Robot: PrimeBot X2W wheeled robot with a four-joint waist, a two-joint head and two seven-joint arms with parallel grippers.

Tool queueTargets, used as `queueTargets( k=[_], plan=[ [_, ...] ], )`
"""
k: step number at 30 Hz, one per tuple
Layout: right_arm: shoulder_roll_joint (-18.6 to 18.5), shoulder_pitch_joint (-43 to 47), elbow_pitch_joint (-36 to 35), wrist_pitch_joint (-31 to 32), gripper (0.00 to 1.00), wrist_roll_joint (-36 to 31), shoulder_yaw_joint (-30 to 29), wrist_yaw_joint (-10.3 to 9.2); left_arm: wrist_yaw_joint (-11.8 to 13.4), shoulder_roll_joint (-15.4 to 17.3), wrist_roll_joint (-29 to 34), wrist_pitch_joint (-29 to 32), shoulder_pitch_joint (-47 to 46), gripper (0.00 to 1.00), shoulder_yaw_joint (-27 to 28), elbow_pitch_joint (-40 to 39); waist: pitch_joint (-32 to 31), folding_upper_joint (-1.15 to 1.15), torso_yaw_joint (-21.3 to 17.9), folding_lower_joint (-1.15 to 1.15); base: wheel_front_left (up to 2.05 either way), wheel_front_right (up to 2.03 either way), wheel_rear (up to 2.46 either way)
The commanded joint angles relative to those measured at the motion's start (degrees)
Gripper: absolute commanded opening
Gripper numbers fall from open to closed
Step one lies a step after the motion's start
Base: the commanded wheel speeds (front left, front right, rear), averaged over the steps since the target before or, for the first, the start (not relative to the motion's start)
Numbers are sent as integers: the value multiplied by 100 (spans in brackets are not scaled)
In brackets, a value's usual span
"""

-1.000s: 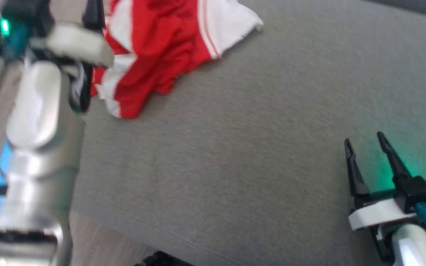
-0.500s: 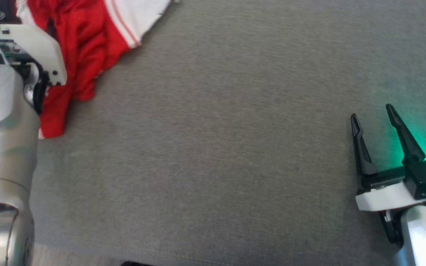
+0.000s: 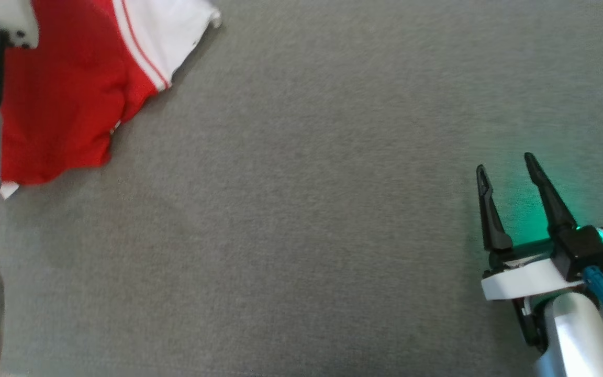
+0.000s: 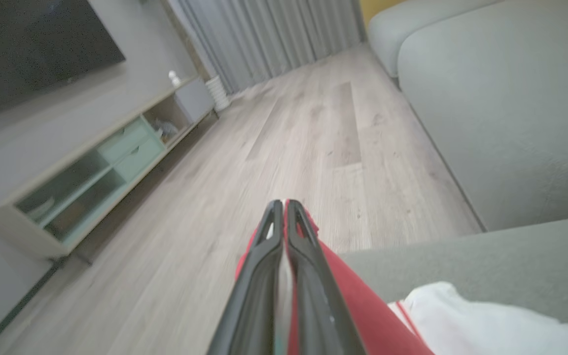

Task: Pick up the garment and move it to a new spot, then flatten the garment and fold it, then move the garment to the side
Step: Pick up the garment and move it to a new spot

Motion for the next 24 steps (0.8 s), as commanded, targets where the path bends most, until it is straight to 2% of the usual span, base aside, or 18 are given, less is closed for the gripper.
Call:
queueTargets(
  k=[1,4,9,13,19,22,24],
  plan=[
    [54,-52,-122,-14,100,56,132,-4,-29,303,99,-86,-313,0,6,-281,-318,0,-274,0,0,0,0],
    [146,-17,-25,-14,100,100,174,-4,-132,221,232,-114,-449,0,-229,-611,-637,0,-559,0,0,0,0],
    [225,-52,36,-14,100,225,270,-4,-346,197,284,31,-589,0,-554,-1306,-1082,0,-1276,0,0,0,0],
    [233,-7,49,-14,100,625,396,-4,-434,78,149,246,-704,0,-786,-1924,-1327,0,-1852,0,0,0,0],
    [234,-18,10,-14,100,1054,551,-4,-472,-356,-240,524,-881,0,-1186,-2703,-1422,0,-2623,0,0,0,0],
    [235,-43,-43,-14,100,1236,598,-4,-477,-647,-469,468,-802,0,-1527,-2893,-1392,0,-2875,0,0,0,0],
    [235,-33,-60,-14,100,1271,560,-4,-478,-749,-549,358,-620,0,-1703,-2920,-1368,0,-2901,0,0,0,0]
  ],
)
